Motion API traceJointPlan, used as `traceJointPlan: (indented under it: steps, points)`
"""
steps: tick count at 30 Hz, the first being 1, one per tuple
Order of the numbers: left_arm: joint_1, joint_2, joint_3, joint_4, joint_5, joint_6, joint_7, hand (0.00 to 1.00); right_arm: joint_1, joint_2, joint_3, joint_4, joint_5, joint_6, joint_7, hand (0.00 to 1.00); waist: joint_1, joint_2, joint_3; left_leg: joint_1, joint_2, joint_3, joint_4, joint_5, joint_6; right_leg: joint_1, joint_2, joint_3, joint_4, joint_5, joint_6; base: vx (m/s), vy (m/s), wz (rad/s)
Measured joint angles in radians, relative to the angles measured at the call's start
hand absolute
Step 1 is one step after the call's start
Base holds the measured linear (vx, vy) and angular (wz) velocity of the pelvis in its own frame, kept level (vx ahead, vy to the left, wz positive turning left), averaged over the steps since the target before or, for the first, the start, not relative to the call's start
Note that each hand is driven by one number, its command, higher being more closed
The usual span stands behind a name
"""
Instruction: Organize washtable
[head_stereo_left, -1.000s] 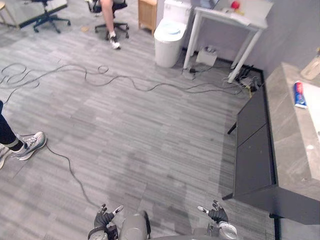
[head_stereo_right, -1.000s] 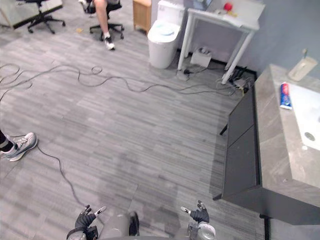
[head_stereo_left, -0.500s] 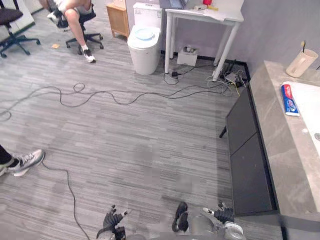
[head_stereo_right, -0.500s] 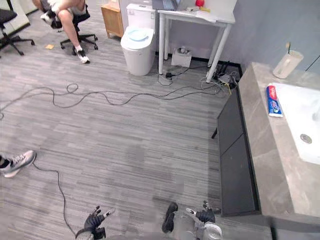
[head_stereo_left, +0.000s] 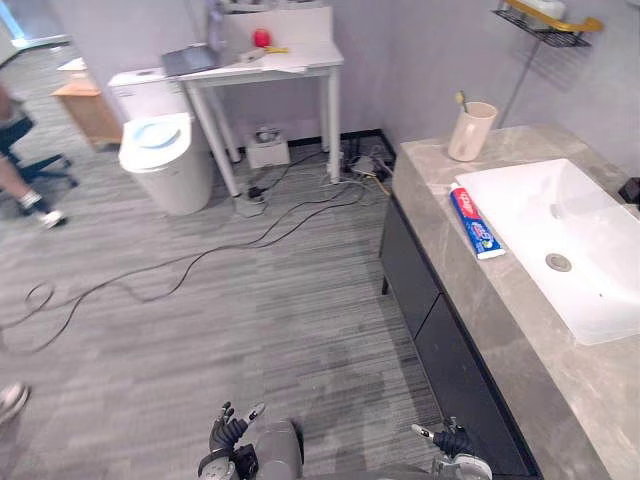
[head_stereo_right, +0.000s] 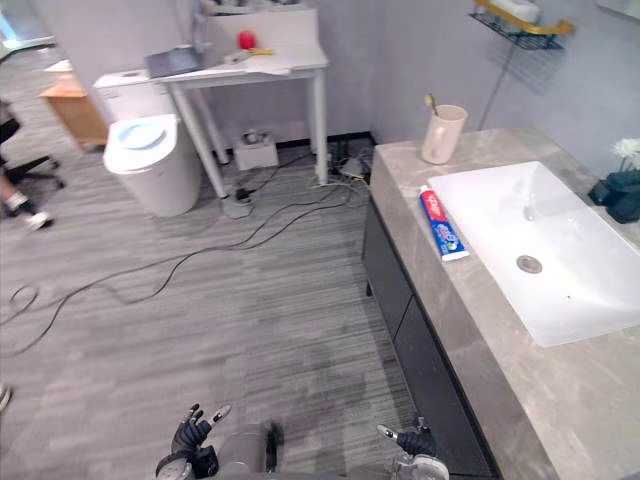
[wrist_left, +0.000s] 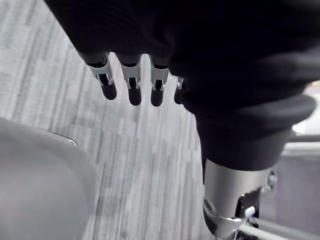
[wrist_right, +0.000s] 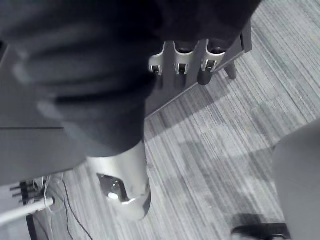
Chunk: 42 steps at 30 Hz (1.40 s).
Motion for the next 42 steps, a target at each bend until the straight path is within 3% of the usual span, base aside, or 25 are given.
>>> traceJointPlan:
  steps: [1,2,3,6,8,10,11,13,14,16,17,18,20,22,25,26,28,32,38,42]
  points:
    - [-0.006,0.026,-0.003,0.012,0.003,-0.001,0.000,0.00,0.000,0.029,-0.001,-0.002,-0.009,0.001,0.004,0.00,0.005,-0.036,-0.008,0.024,-0.005,0.068,0.046,-0.041,0.029,-0.091,-0.041,-0.030,0.215,0.000,0.035,0.54,0.427,-1.35]
    - [-0.009,0.037,-0.007,0.014,0.004,0.000,0.000,0.00,0.000,0.039,-0.004,-0.007,-0.010,0.001,0.005,0.00,0.001,-0.047,-0.007,0.040,-0.007,0.093,0.054,-0.061,0.043,-0.139,-0.065,-0.056,0.318,0.024,0.073,0.57,0.441,-1.25]
    - [-0.022,0.057,-0.025,0.029,0.006,0.009,0.002,0.00,-0.003,0.038,-0.001,-0.012,-0.011,0.002,0.009,0.00,-0.012,-0.066,-0.004,0.090,-0.007,0.132,0.065,-0.103,0.064,-0.210,-0.121,-0.122,0.479,0.047,0.085,0.45,0.333,-0.70]
    - [-0.033,0.061,-0.061,0.039,0.013,0.020,0.003,0.00,-0.002,0.038,-0.002,-0.022,-0.022,0.005,0.009,0.00,-0.009,-0.066,-0.002,0.234,0.000,0.207,0.034,-0.170,0.085,-0.278,-0.198,-0.274,0.622,0.041,0.074,0.38,0.249,-0.66]
    - [-0.034,0.060,-0.073,0.044,0.012,0.020,0.001,0.00,-0.006,0.034,-0.004,-0.027,-0.042,0.004,0.008,0.00,-0.009,-0.064,-0.001,0.320,0.001,0.253,-0.029,-0.181,0.087,-0.314,-0.218,-0.382,0.595,0.026,0.050,0.37,0.177,-0.57]
    - [-0.034,0.061,-0.083,0.066,0.012,0.020,0.001,0.00,-0.025,0.016,0.000,-0.011,-0.049,0.006,0.008,0.00,-0.011,-0.047,0.001,0.383,0.008,0.305,-0.095,-0.182,0.081,-0.365,-0.206,-0.555,0.435,0.021,0.023,0.44,0.154,-0.58]
    - [-0.033,0.062,-0.084,0.073,0.013,0.021,0.001,0.00,-0.033,0.013,0.002,-0.001,-0.049,0.006,0.008,0.00,-0.011,-0.045,0.001,0.385,0.009,0.315,-0.096,-0.184,0.076,-0.379,-0.189,-0.586,0.371,0.035,0.000,0.46,0.102,-0.62]
    - [-0.036,0.065,-0.080,0.091,0.014,0.022,0.001,0.00,-0.036,0.004,0.003,0.006,-0.048,0.009,0.008,0.00,-0.010,-0.048,0.001,0.409,-0.009,0.346,-0.065,-0.211,0.033,-0.373,-0.121,-0.607,0.126,0.148,-0.164,0.45,0.033,-0.66]
    - [-0.043,0.052,-0.081,0.098,0.017,0.024,0.000,0.00,-0.046,-0.007,0.000,0.006,-0.048,0.011,0.007,0.00,-0.007,-0.024,0.006,0.420,0.006,0.346,-0.037,-0.217,0.025,-0.351,-0.109,-0.606,0.117,0.155,-0.167,0.45,0.051,-0.62]
    - [-0.040,0.016,-0.072,0.097,0.053,0.023,-0.004,0.00,-0.035,-0.028,-0.010,-0.016,-0.046,0.014,0.007,0.00,-0.020,0.037,0.010,0.371,0.058,0.336,0.191,-0.159,-0.006,-0.259,-0.056,-0.573,0.034,0.144,-0.145,0.36,0.058,-0.63]
    - [-0.040,0.011,-0.068,0.096,0.053,0.022,-0.004,0.00,-0.033,-0.032,-0.009,-0.021,-0.044,0.021,0.007,0.00,-0.019,0.044,0.011,0.353,0.076,0.326,0.259,-0.126,-0.004,-0.238,-0.047,-0.558,0.020,0.142,-0.140,0.31,0.050,-0.83]
    - [-0.043,0.009,-0.069,0.086,0.054,0.021,-0.005,0.00,-0.033,-0.036,0.003,-0.020,-0.025,0.063,0.041,0.00,-0.005,0.042,0.013,0.298,0.094,0.307,0.402,-0.062,-0.008,-0.214,-0.035,-0.515,-0.002,0.140,-0.138,0.27,0.071,-1.01]
    - [-0.043,0.008,-0.067,0.066,0.058,0.018,-0.005,0.00,-0.041,-0.039,0.004,-0.019,-0.019,0.078,0.059,0.00,-0.006,0.042,0.014,0.226,0.113,0.295,0.477,-0.123,0.001,-0.198,-0.030,-0.456,-0.022,0.144,-0.133,0.24,0.091,-0.99]
    - [-0.042,0.011,-0.068,0.067,0.067,0.019,-0.005,0.00,-0.041,-0.033,-0.003,-0.018,-0.017,0.074,0.038,0.00,-0.008,0.041,0.015,0.197,0.112,0.252,0.400,-0.171,0.014,-0.166,-0.029,-0.401,-0.051,0.155,-0.114,0.18,0.151,-0.83]
    - [-0.035,0.011,-0.068,0.064,0.068,0.016,-0.003,0.00,-0.038,-0.027,-0.001,-0.015,-0.018,0.055,0.008,0.00,-0.003,0.037,0.013,0.193,0.056,0.043,0.121,-0.184,0.016,-0.144,-0.030,-0.291,-0.062,0.154,-0.070,0.12,0.281,-1.03]
    - [-0.029,0.007,-0.074,0.070,0.068,0.017,-0.003,0.00,-0.034,-0.035,0.001,-0.004,-0.018,0.034,0.005,0.00,-0.006,0.057,-0.002,0.199,0.034,-0.110,-0.038,-0.139,-0.031,-0.162,-0.012,-0.226,-0.055,0.148,-0.044,0.07,0.330,-1.27]
    - [-0.026,0.019,-0.072,0.078,0.064,0.016,-0.003,0.00,-0.023,-0.020,0.003,0.007,-0.017,0.025,0.003,0.00,-0.014,0.029,-0.033,0.215,0.009,-0.057,-0.064,-0.151,-0.011,-0.168,-0.030,-0.161,-0.093,0.175,0.005,0.09,0.267,-0.94]
    - [-0.023,0.042,-0.070,0.090,0.072,0.017,-0.004,0.00,-0.006,0.009,0.008,0.005,-0.029,0.022,0.003,0.00,-0.007,-0.011,-0.059,0.239,-0.016,0.053,-0.063,-0.170,0.032,-0.176,-0.055,-0.066,-0.141,0.208,0.046,0.14,0.267,-0.77]
    - [-0.034,0.038,-0.070,0.124,0.072,0.019,-0.003,0.00,-0.010,-0.003,0.005,0.021,-0.041,0.022,0.005,0.00,-0.007,0.003,-0.060,0.312,-0.063,0.136,-0.117,-0.164,0.045,-0.161,-0.104,-0.029,-0.174,0.239,0.073,0.11,0.168,-0.46]
    - [-0.042,0.026,-0.075,0.149,0.072,0.019,-0.004,0.00,-0.044,-0.032,0.016,0.066,-0.044,0.021,0.005,0.00,-0.011,0.027,-0.056,0.372,-0.054,0.195,-0.175,-0.150,0.068,-0.215,-0.124,-0.250,-0.070,0.246,0.061,0.02,0.011,-0.43]
